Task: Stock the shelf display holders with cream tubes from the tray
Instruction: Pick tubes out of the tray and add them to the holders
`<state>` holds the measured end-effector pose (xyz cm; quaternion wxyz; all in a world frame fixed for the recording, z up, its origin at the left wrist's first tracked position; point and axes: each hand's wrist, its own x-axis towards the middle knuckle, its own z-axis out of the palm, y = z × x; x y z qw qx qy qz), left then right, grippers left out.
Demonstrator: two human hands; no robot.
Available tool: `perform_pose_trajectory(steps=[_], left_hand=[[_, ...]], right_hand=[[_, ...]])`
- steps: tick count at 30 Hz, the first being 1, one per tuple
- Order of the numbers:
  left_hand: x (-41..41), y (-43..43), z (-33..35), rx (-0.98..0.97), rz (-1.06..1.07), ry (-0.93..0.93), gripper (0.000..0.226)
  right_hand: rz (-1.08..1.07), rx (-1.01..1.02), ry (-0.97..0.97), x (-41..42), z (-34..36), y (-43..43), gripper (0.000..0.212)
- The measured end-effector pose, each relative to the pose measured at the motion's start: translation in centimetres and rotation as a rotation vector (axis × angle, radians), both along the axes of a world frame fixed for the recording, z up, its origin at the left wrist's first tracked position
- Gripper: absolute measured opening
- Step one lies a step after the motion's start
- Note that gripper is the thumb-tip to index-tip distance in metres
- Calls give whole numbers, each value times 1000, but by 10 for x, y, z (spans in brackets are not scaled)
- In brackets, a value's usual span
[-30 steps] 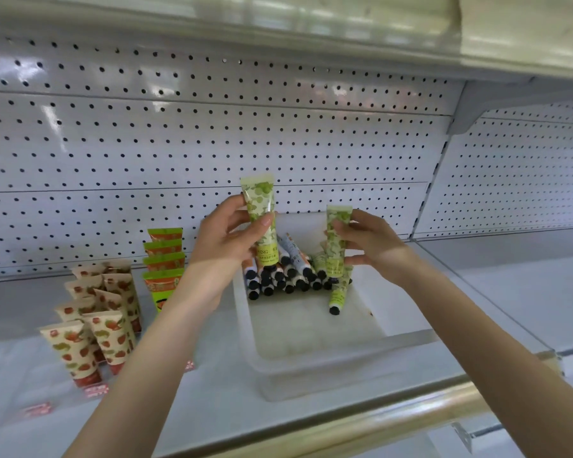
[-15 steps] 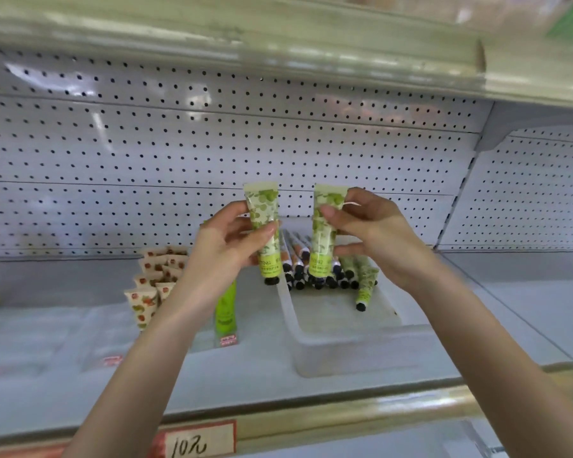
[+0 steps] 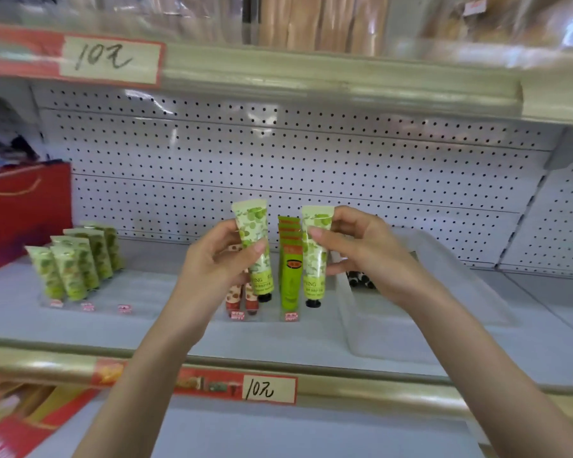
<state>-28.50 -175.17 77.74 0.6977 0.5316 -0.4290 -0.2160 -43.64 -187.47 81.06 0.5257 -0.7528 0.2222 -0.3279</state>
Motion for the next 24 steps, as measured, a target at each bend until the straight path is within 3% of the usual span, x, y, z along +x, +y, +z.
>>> perform_pose_trajectory(steps=[8,11,14,24], left_hand=[[88,40,5,-18,-3,-9,17],[137,62,7,-16,18,-7,16],[179,84,5,-5,41,-6,15],[288,142,-14,89,126,-31,20]], right_hand=[[-41,-40,-51,82,4,41,24],[-88,-51,-68,128,5,58,34],[-78,-41,-87,173,4,76,24],[-66,11,-50,284,-25,96,16]])
